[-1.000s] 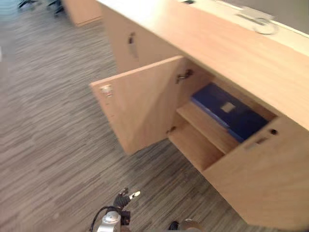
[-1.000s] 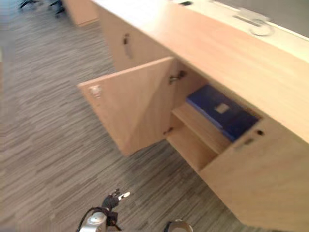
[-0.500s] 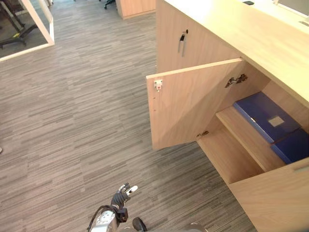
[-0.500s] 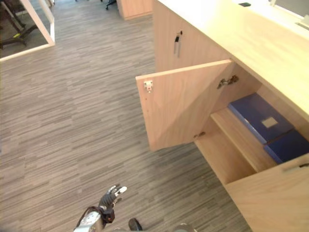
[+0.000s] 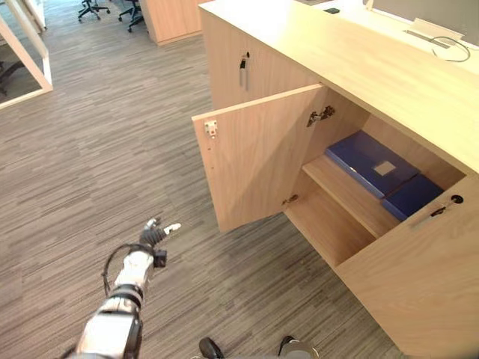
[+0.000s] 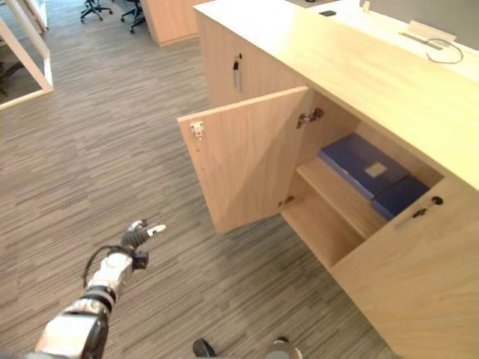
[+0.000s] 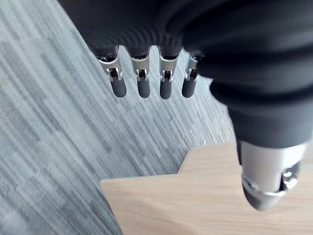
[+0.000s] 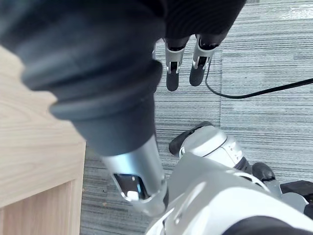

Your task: Walk over to the cabinet, pick up the folder, carry it to the office cabinet, place the folder inside the office cabinet, then close the office cabinet door

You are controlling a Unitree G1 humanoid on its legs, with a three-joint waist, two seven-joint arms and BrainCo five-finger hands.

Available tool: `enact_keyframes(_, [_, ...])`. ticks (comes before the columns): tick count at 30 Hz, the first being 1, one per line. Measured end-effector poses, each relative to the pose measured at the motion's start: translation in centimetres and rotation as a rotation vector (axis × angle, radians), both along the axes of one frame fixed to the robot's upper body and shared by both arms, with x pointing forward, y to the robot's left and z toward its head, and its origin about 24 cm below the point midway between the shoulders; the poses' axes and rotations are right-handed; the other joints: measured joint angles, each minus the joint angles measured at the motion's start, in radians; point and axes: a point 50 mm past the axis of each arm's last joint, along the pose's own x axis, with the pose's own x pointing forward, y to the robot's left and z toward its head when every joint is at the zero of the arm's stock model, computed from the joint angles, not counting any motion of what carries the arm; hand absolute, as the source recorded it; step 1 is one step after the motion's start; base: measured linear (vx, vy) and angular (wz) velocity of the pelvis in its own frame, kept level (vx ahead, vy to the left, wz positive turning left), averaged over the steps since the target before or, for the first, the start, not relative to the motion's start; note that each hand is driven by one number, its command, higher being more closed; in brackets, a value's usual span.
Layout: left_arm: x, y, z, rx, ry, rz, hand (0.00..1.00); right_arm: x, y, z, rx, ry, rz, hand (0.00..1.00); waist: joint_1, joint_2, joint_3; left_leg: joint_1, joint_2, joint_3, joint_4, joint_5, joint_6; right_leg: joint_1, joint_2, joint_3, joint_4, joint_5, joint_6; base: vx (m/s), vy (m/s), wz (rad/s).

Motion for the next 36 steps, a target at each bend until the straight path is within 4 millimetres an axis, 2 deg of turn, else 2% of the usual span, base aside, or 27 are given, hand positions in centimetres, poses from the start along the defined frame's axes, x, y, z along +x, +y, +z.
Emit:
enact_keyframes(5, [2.1,2.6,3.5,0.090,-0.028,0.032,0.00,-0.4,0.5,0.0,0.015,-0.018,-0.005,0.00,-0.002,-0.002,0.003,0.001,0.006,0.048,0.005,0.003,0.000,-0.025,0.012,0.045,0.004,0.005,-0.006,0.04,-0.041,-0.28])
enact_keyframes(9, [3.6,3.5,6.2,0.121,-0.080,0.045,0.00,-0.9,0.9,0.1,0.015,-0.025,0.063,0.00,-0.005,-0.005,0.010,0.005,0.015,0.074,0.005,0.002,-0.003,-0.031,0.027,0.071,-0.001,0.008,-0.012,0.04,-0.053,-0.19])
enact_keyframes(13, [5.3,2.6,8.6,0.150,-0.138,0.005,0.00,-1.0,0.7,0.6,-0.011,-0.050,0.155,0.00,-0.014,-0.009,0.015,0.014,0.021,0.086,0.005,0.000,-0.008,-0.031,0.034,0.087,-0.003,0.009,-0.015,-0.01,-0.041,-0.13])
enact_keyframes(17, [6.5,1.6,10.4,0.194,-0.175,-0.045,0.00,0.1,0.6,1.2,-0.043,-0.115,0.255,0.00,-0.035,-0.021,0.028,0.018,0.022,0.102,0.005,-0.008,-0.012,-0.040,0.032,0.113,-0.002,0.009,-0.015,-0.04,-0.024,-0.15])
enact_keyframes(23, [7.3,0.7,11.5,0.242,-0.193,-0.090,0.00,0.6,0.1,2.3,-0.082,-0.181,0.325,0.00,-0.054,-0.029,0.032,0.004,0.021,0.129,0.005,-0.009,-0.010,-0.079,0.031,0.143,0.017,0.009,-0.015,-0.04,-0.030,-0.13])
enact_keyframes(27, [7.8,-0.2,12.2,0.260,-0.207,-0.122,0.00,-1.0,-0.4,1.7,-0.067,-0.114,0.260,0.00,-0.054,-0.031,0.033,0.005,0.021,0.138,0.006,-0.009,-0.010,-0.085,0.031,0.152,0.019,0.011,-0.017,-0.01,-0.031,-0.08])
enact_keyframes(30, [8.3,-0.4,13.2,0.262,-0.234,-0.123,0.00,-1.9,0.0,1.3,-0.047,-0.058,0.226,0.00,-0.055,-0.033,0.034,0.008,0.022,0.158,0.006,-0.010,-0.010,-0.097,0.032,0.176,0.020,0.016,-0.023,-0.04,-0.031,-0.17])
enact_keyframes(36, [8.6,-0.5,13.9,0.240,-0.259,-0.116,0.00,0.2,0.6,0.8,-0.031,-0.090,0.228,0.00,-0.064,-0.037,0.036,0.021,0.022,0.187,0.005,-0.011,-0.010,-0.101,0.036,0.205,0.015,0.030,-0.024,-0.06,-0.029,-0.16])
